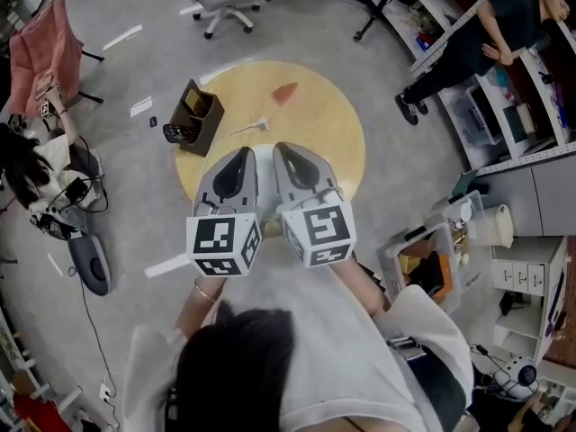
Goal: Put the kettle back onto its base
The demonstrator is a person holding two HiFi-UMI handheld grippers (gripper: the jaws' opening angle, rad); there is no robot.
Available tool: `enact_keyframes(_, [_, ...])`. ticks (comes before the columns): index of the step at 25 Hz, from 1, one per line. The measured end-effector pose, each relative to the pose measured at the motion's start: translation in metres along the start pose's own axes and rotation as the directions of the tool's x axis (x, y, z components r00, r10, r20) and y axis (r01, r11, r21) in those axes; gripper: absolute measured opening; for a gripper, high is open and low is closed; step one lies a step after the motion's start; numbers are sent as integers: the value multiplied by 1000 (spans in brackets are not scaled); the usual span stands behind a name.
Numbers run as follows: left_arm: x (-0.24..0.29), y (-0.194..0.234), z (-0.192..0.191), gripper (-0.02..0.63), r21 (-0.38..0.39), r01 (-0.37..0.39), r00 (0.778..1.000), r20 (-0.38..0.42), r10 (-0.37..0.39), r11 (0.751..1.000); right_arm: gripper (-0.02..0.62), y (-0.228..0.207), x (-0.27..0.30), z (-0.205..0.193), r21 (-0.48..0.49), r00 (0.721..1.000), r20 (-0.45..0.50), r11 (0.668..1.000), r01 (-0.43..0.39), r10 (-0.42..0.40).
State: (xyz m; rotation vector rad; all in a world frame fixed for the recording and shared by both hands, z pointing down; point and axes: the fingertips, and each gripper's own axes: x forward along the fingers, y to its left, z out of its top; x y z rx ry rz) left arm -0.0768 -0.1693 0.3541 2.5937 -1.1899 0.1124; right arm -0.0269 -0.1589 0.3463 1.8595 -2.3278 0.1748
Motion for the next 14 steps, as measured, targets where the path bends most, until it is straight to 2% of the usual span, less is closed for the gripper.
enact_keyframes(14, [2,2,-2,26,9,-2,1000,2,2,1000,26,-5,2,-7,-6,999,-13,999,39,-40])
